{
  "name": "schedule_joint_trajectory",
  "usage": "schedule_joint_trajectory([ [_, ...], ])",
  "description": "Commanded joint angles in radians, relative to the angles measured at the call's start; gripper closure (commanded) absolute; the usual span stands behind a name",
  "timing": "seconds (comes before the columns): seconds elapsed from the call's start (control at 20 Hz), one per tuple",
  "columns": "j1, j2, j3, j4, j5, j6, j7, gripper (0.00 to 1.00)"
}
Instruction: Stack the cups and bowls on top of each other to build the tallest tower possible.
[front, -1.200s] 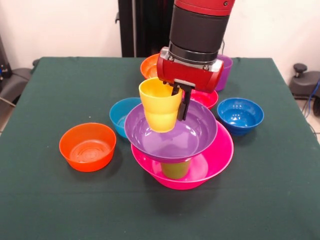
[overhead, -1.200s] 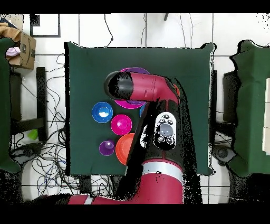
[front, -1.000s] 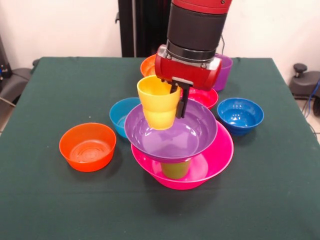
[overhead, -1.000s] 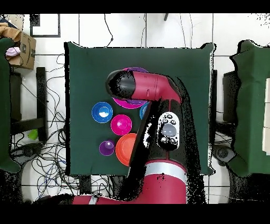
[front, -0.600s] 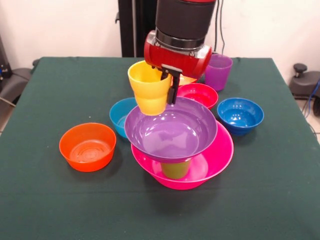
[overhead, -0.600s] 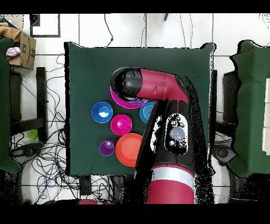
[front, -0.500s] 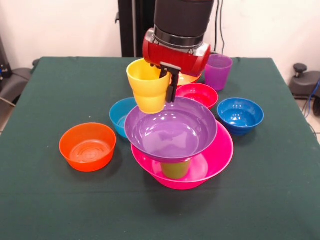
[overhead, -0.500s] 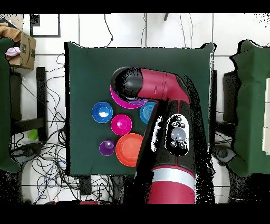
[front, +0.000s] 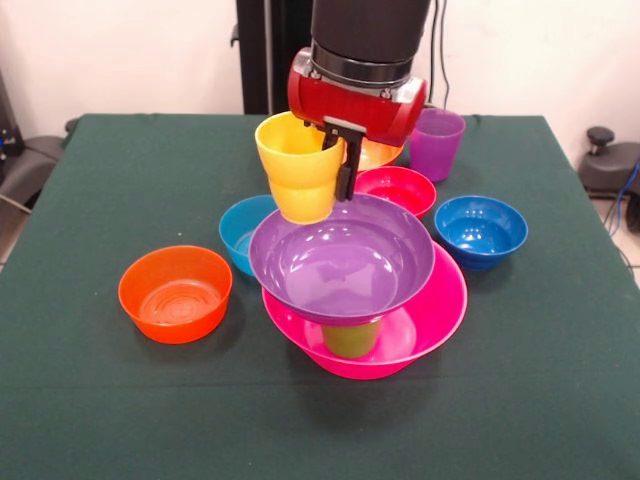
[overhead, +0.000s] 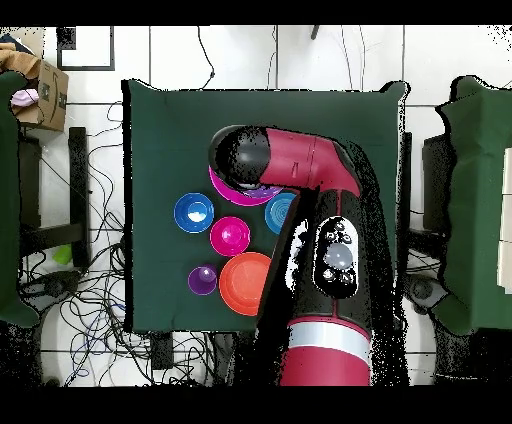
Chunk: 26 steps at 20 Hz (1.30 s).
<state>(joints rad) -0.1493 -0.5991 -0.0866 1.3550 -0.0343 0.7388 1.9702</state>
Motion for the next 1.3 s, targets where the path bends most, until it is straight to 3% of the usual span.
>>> schedule_joint_trajectory([
  [0.05, -0.010, 0.032, 0.119, -0.002, -0.102, 0.030, -0.160, 1.00],
  [0.3, 0.020, 0.060, 0.114, -0.084, -0.074, 0.102, -0.104, 1.00],
  [0.6, 0.043, 0.118, 0.111, -0.130, -0.075, 0.055, -0.060, 1.00],
  [0.85, 0.040, 0.111, 0.114, -0.104, -0.069, 0.024, -0.053, 1.00],
  [1.3, 0.065, 0.116, 0.101, -0.120, -0.069, 0.051, -0.034, 1.00],
])
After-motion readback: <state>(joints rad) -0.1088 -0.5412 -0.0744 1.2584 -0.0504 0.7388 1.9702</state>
